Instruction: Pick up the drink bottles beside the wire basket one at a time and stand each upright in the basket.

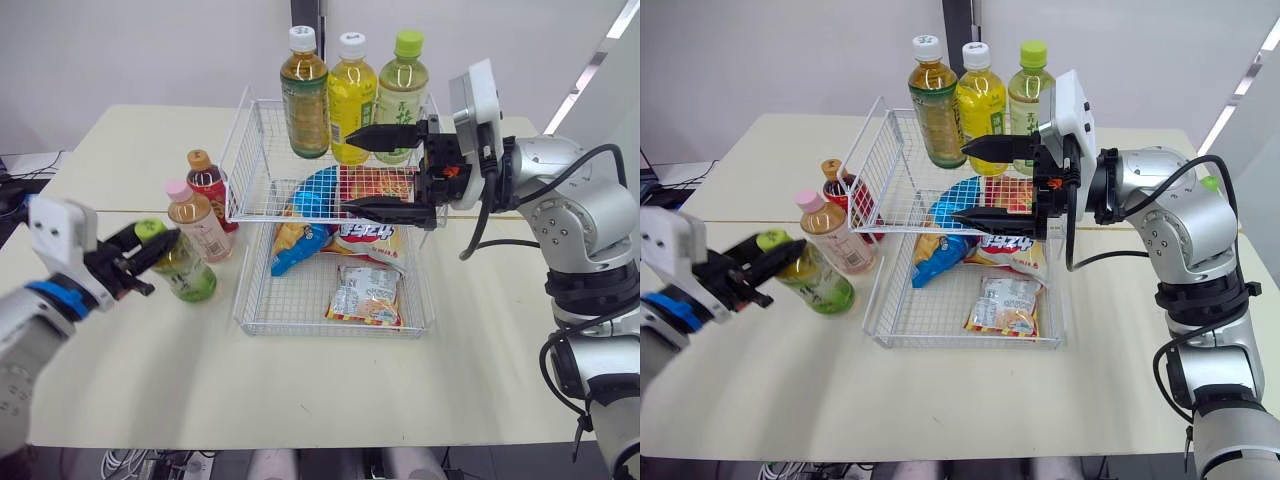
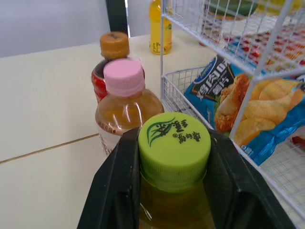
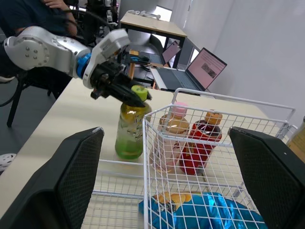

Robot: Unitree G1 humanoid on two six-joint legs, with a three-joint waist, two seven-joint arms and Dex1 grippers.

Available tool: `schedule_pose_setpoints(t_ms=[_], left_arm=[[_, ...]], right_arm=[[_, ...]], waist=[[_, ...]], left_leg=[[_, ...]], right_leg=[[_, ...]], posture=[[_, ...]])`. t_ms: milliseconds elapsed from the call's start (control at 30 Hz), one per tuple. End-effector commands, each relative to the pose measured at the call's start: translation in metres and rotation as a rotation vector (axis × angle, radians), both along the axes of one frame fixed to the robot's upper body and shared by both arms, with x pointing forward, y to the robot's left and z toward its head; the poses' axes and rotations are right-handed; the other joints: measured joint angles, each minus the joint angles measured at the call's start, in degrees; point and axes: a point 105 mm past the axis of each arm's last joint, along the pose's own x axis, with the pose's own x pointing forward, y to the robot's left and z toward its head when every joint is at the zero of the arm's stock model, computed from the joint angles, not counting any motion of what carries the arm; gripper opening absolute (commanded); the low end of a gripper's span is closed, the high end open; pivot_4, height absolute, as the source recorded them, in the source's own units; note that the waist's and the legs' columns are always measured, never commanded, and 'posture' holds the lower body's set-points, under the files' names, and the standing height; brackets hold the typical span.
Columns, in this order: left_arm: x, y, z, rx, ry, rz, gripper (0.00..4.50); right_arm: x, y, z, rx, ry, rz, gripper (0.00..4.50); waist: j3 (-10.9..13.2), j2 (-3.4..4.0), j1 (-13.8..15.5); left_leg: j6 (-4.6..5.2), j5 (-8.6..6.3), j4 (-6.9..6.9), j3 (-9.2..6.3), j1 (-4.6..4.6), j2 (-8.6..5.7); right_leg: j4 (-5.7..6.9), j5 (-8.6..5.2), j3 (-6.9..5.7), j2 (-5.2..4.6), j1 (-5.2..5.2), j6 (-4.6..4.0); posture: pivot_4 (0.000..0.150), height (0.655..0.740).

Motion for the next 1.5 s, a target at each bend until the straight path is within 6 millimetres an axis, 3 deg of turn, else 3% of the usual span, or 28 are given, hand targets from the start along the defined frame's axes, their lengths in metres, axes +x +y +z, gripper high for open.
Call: schedule_pose_setpoints(t_ms=[33, 200, 333, 533, 600, 767, 900, 1167, 1267, 1467, 1500], left_arm=[[-0.013, -0.003, 0.060, -0.003, -0.135, -0.059, 1.36], [-0.021, -0.011, 0.113, 0.005, -0.136, -0.164, 1.36], [-0.016, -0.018, 0.157, 0.007, -0.207, -0.241, 1.36], [-0.006, -0.052, 0.192, 0.009, -0.270, -0.439, 1.36], [0.000, -0.078, 0.202, -0.002, -0.283, -0.570, 1.36], [0.017, -0.129, 0.196, 0.013, -0.243, -0.785, 1.36], [0.033, -0.168, 0.176, 0.037, -0.212, -0.893, 1.36], [0.065, -0.230, 0.143, 0.059, -0.192, -0.950, 1.36], [0.072, -0.246, 0.134, 0.082, -0.187, -0.956, 1.36], [0.083, -0.254, 0.127, 0.111, -0.184, -0.956, 1.36], [0.085, -0.254, 0.126, 0.111, -0.178, -0.958, 1.71]], right_arm=[[-0.006, -0.004, 0.018, 0.056, -0.047, -0.002, 4.50], [-0.005, -0.007, 0.020, 0.075, -0.040, -0.028, 4.50], [-0.004, -0.011, 0.022, 0.095, -0.047, -0.063, 4.50], [-0.005, -0.017, 0.022, 0.121, -0.046, -0.118, 4.50], [-0.006, -0.025, 0.022, 0.116, -0.063, -0.167, 4.50], [-0.011, -0.043, 0.020, 0.082, -0.097, -0.272, 4.50], [-0.018, -0.061, 0.020, 0.062, -0.115, -0.374, 4.50], [-0.032, -0.084, 0.014, 0.059, -0.112, -0.541, 4.50], [-0.037, -0.084, 0.012, 0.069, -0.109, -0.571, 4.50], [-0.040, -0.083, 0.011, 0.080, -0.106, -0.599, 4.50], [-0.040, -0.083, 0.011, 0.081, -0.104, -0.601, 4.50]], waist=[[0.0, 0.01, 0.1], [0.1, 0.04, 0.0], [0.1, 0.09, 0.2], [0.1, 0.10, 0.4], [0.1, 0.08, 0.8], [0.2, 0.20, 1.2], [0.2, 0.22, 1.1], [0.2, 0.28, 0.9], [0.2, 0.29, 0.6], [0.2, 0.33, 0.0], [0.2, 0.35, 0.0]], left_leg=[[0.00, 0.00, 0.00, -0.01, -0.02, -0.03], [-0.01, -0.01, -0.03, -0.02, -0.17, -0.05], [-0.05, -0.03, -0.04, 0.00, -0.18, -0.08], [-0.06, -0.03, -0.01, -0.02, -0.25, -0.10], [-0.06, -0.03, 0.00, 0.02, -0.26, -0.10], [-0.07, -0.03, 0.05, 0.13, -0.32, -0.12], [-0.08, -0.02, 0.05, 0.11, -0.32, -0.08], [-0.08, -0.02, 0.06, 0.22, -0.33, -0.10], [-0.07, -0.02, 0.07, 0.23, -0.33, -0.13], [-0.07, -0.02, 0.05, 0.20, -0.33, -0.14], [-0.07, -0.02, 0.05, 0.20, -0.33, -0.14]], right_leg=[[-0.01, 0.00, -0.01, 0.00, 0.01, 0.00], [-0.33, 0.07, -0.12, 0.03, -0.01, 0.13], [-0.34, 0.06, -0.13, 0.04, -0.02, 0.14], [-0.35, 0.06, -0.19, 0.09, -0.02, 0.14], [-0.33, 0.06, -0.14, 0.09, -0.04, 0.14], [-0.37, 0.06, -0.03, 0.09, -0.08, 0.17], [-0.33, 0.06, -0.04, 0.11, -0.12, 0.17], [-0.32, 0.06, 0.10, 0.11, -0.17, 0.17], [-0.32, 0.06, 0.12, 0.11, -0.16, 0.17], [-0.33, 0.06, 0.11, 0.12, -0.16, 0.18], [-0.32, 0.06, 0.11, 0.12, -0.15, 0.18]], posture=[[0.150, 0.7400], [0.150, 0.7400], [0.150, 0.7400], [0.150, 0.7400], [0.150, 0.7400], [0.150, 0.7400], [0.150, 0.7400], [0.150, 0.7400], [0.150, 0.7400], [0.150, 0.7400], [0.150, 0.7400]])
